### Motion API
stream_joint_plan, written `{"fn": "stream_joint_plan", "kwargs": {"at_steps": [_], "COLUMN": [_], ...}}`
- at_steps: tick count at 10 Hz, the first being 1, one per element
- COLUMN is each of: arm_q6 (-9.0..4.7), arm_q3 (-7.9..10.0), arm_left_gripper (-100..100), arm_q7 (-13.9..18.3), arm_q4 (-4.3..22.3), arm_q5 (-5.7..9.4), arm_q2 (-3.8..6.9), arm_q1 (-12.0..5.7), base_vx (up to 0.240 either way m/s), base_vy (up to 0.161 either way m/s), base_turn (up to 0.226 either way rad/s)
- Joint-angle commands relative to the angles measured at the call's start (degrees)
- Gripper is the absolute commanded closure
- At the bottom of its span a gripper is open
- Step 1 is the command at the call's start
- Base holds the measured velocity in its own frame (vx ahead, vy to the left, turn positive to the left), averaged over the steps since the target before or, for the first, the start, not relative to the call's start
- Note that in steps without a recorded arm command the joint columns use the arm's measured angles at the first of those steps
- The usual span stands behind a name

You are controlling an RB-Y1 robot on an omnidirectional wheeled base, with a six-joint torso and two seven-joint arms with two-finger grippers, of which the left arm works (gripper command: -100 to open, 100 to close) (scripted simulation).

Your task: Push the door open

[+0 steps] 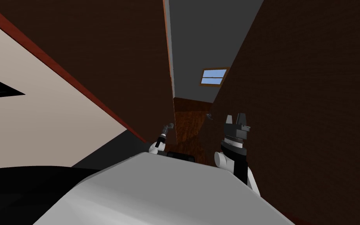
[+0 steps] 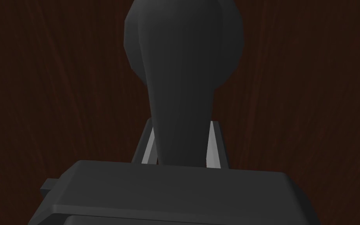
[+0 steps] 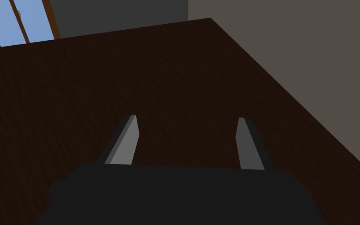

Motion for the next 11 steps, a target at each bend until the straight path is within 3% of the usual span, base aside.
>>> {"fn": "stream_joint_plan", "kwargs": {"at_steps": [1, 3, 4, 11], "arm_q6": [-1.03, -1.03, -1.06, -1.13], "arm_q3": [1.73, 1.73, 2.97, 6.40], "arm_left_gripper": [100, 100, 100, 100], "arm_q7": [-0.6, -0.6, -1.3, -3.4], "arm_q4": [1.2, 1.2, 1.3, 1.5], "arm_q5": [0.84, 0.84, 1.46, 3.18], "arm_q2": [0.64, 0.64, 0.26, -1.69], "arm_q1": [-0.80, -0.80, -0.81, -0.84], "base_vx": [0.155, 0.088, 0.137, 0.174], "base_vy": [-0.090, -0.040, -0.080, -0.082], "base_turn": [0.058, 0.035, 0.100, 0.072]}}
